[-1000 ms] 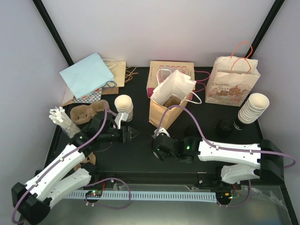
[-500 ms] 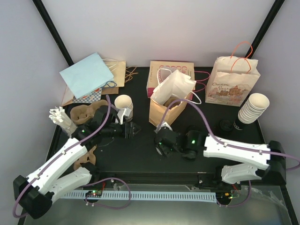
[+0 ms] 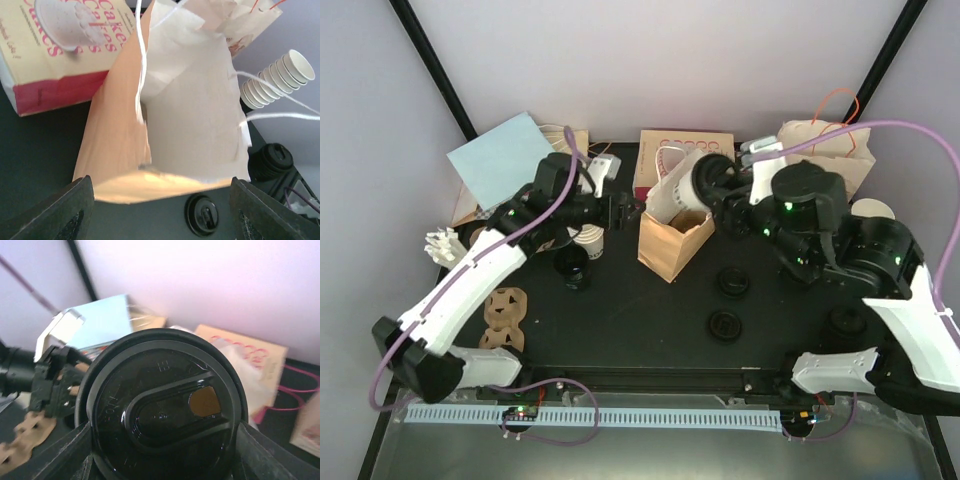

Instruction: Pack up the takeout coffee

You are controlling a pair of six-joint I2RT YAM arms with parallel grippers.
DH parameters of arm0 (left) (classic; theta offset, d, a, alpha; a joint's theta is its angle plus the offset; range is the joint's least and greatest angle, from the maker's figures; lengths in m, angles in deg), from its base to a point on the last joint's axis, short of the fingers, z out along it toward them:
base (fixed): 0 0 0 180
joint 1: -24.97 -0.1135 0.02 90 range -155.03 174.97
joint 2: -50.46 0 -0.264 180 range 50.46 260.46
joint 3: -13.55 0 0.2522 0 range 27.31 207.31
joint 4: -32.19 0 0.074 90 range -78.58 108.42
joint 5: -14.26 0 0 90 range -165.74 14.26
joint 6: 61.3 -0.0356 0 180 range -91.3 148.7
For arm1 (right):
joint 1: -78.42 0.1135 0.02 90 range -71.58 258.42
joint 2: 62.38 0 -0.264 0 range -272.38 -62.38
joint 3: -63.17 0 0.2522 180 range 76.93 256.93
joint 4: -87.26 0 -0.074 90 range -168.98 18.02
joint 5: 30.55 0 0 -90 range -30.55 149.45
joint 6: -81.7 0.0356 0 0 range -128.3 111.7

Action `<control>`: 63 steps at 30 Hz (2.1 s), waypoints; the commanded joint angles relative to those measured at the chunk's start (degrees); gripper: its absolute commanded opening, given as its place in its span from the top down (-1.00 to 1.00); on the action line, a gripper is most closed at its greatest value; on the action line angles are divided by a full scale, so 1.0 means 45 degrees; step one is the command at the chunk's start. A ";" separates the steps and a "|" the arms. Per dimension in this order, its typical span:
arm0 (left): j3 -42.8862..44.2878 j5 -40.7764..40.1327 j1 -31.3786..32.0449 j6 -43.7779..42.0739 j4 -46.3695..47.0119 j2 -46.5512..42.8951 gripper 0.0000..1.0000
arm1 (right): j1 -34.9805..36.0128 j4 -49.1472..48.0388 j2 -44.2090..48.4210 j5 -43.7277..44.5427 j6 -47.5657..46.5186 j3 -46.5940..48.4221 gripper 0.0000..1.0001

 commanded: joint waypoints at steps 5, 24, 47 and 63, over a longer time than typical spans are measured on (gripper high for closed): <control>0.3378 -0.0956 0.0550 -0.1390 -0.0685 0.3372 -0.58 | -0.2206 -0.0290 -0.0624 0.1793 -0.1351 0.0363 0.06; 0.6265 -0.3012 0.1114 -0.2943 -0.2415 0.6153 0.70 | -0.4762 -0.1258 -0.2589 -0.1747 -0.1632 -0.1552 0.09; 0.2382 -0.0774 0.1318 -0.5156 -0.2526 0.1358 0.97 | -0.0395 -0.0202 0.0659 -0.3906 -0.1018 -0.5601 0.11; -0.2119 -0.0674 0.2751 -0.5227 -0.1085 -0.3561 0.97 | 0.5351 -0.1641 0.1158 -0.1087 -0.0855 -0.8048 0.12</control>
